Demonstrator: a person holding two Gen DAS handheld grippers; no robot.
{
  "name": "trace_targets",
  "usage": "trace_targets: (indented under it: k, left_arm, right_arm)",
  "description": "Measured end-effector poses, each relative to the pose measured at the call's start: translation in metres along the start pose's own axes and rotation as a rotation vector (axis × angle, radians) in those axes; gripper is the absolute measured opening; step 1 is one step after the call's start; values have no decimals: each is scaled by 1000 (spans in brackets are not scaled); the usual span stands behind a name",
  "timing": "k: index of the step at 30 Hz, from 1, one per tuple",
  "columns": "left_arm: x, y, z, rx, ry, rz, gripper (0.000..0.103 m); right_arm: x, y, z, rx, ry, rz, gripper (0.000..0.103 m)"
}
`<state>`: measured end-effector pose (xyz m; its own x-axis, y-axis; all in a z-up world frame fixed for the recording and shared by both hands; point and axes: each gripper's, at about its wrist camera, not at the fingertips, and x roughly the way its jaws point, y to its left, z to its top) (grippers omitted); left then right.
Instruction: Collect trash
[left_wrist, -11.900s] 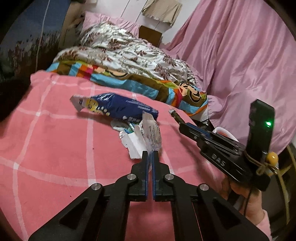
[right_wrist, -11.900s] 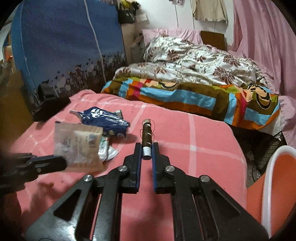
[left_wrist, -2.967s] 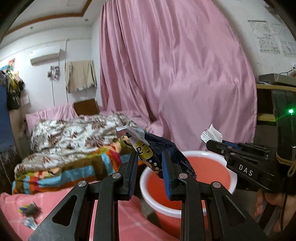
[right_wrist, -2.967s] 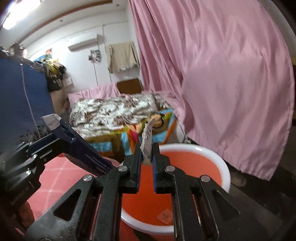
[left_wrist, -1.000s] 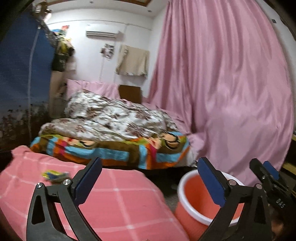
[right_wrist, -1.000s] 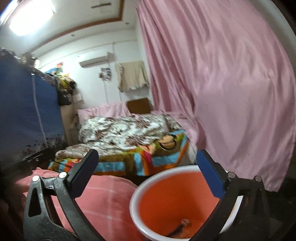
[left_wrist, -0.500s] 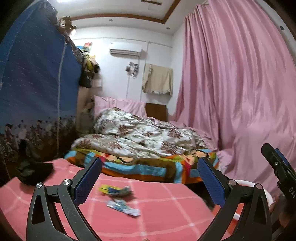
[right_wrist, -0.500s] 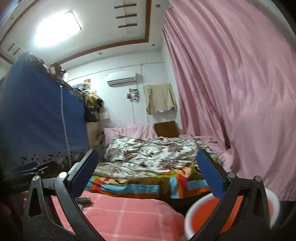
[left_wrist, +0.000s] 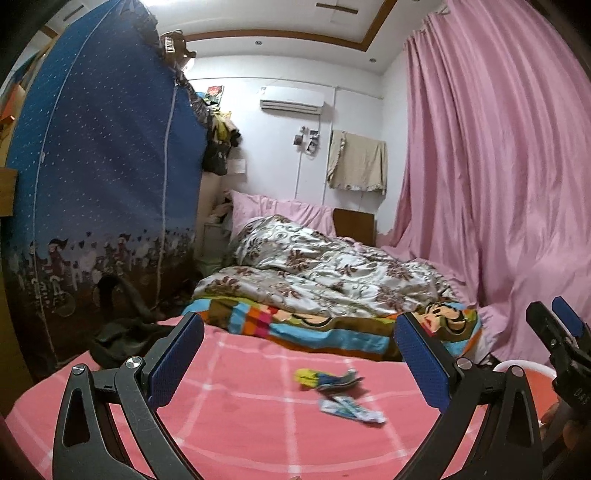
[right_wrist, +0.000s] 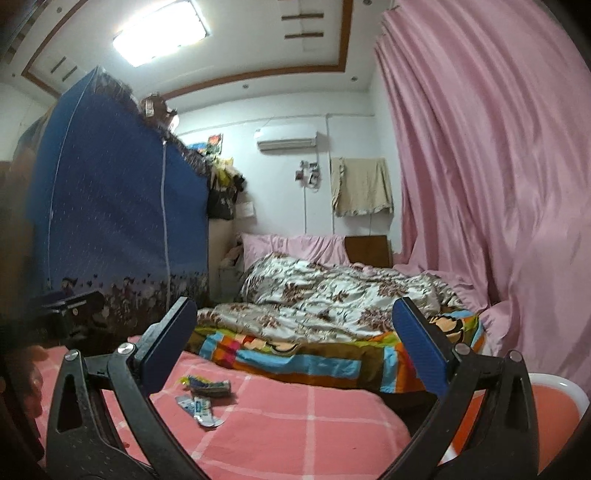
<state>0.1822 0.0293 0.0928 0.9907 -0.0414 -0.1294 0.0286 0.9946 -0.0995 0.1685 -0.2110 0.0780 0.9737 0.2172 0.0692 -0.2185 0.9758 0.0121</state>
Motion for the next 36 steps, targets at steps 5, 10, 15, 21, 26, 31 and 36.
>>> trace_targets:
  k: [5,10,15,21,26,31,36]
  left_arm:
    - [8,12,-5,23,42,23,101]
    - [22,18,-12,40,108,39,101]
    - [38,23,-22,49,201,47,101]
    - [54,27,-31,37,313,54,100]
    - [66,30,-42,27,405,60,95]
    - [79,33,-52,-6,496,30,83]
    - [84,34,-53,-36,539,-3,67]
  right_arm:
    - [28,11,-12,-5,107,29,103]
    - [57,17,-29,-12,261,20,103]
    - [78,18,-43,31,381,68,103]
    - [109,21,-68,90,566,177,73]
    - [125,29,-83,106,665,256,59]
    - [135,48,-89,67,735,334,46]
    - [139,59,-100,23,801,370,33]
